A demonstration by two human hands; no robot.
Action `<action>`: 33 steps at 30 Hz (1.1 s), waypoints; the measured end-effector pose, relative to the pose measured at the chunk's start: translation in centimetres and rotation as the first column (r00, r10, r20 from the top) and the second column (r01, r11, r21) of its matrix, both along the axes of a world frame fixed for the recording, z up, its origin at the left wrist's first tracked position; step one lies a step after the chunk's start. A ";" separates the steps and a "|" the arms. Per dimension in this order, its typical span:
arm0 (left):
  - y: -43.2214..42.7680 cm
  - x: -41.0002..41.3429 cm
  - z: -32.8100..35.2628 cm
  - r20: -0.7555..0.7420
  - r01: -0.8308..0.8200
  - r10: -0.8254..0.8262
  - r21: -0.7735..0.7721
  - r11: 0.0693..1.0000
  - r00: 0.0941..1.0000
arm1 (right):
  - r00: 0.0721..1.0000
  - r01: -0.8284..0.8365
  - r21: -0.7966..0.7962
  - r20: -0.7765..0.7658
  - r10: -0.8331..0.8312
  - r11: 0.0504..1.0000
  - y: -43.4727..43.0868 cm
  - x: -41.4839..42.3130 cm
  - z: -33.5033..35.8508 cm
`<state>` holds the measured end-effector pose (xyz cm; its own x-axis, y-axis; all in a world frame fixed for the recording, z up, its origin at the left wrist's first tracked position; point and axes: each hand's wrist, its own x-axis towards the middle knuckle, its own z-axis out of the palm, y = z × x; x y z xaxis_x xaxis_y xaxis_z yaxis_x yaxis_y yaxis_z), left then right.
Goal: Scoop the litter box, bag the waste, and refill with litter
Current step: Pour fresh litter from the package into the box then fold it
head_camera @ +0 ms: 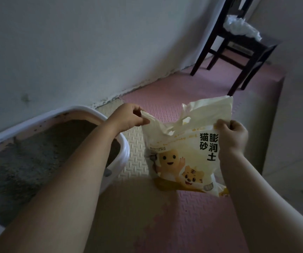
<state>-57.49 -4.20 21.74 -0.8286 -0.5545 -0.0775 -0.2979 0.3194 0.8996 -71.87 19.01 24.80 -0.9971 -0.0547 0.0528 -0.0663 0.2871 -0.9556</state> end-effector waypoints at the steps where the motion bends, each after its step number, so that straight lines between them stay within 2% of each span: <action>1: 0.4 -0.4 0.3 -0.008 0.003 -0.003 -0.017 1.000 1.000 | 1.000 0.015 -0.002 -0.005 -0.015 1.000 0.4 -0.2 0.1; 9: 3.8 -3.4 2.0 -0.124 -0.012 0.002 -0.080 0.997 0.992 | 0.997 0.078 0.018 -0.005 -0.078 0.997 4.3 -2.7 0.7; 15: 6.1 -5.7 3.0 -0.190 0.042 -0.062 -0.104 0.994 0.980 | 0.994 0.107 0.081 0.019 -0.109 0.991 7.8 -4.2 1.5; 22: 9.9 -8.0 4.2 -0.248 0.078 -0.117 -0.160 0.984 0.962 | 0.980 0.135 0.153 0.124 -0.155 0.979 12.2 -5.5 1.8; 27: 12.4 -9.1 4.5 -0.258 0.102 -0.164 -0.235 0.967 0.952 | 0.986 0.136 0.281 0.054 -0.157 0.950 14.6 -6.1 2.2; 33: 12.3 -9.4 4.2 -0.319 -0.011 -0.063 -0.226 0.974 0.946 | 0.988 0.131 0.292 0.042 -0.149 0.947 15.4 -6.3 2.3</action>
<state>-66.91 8.12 25.95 -0.8026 -0.5045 0.3184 0.0075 0.5252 0.8509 -78.17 34.38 27.06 -0.9966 0.0822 -0.0071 0.0515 0.5523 -0.8320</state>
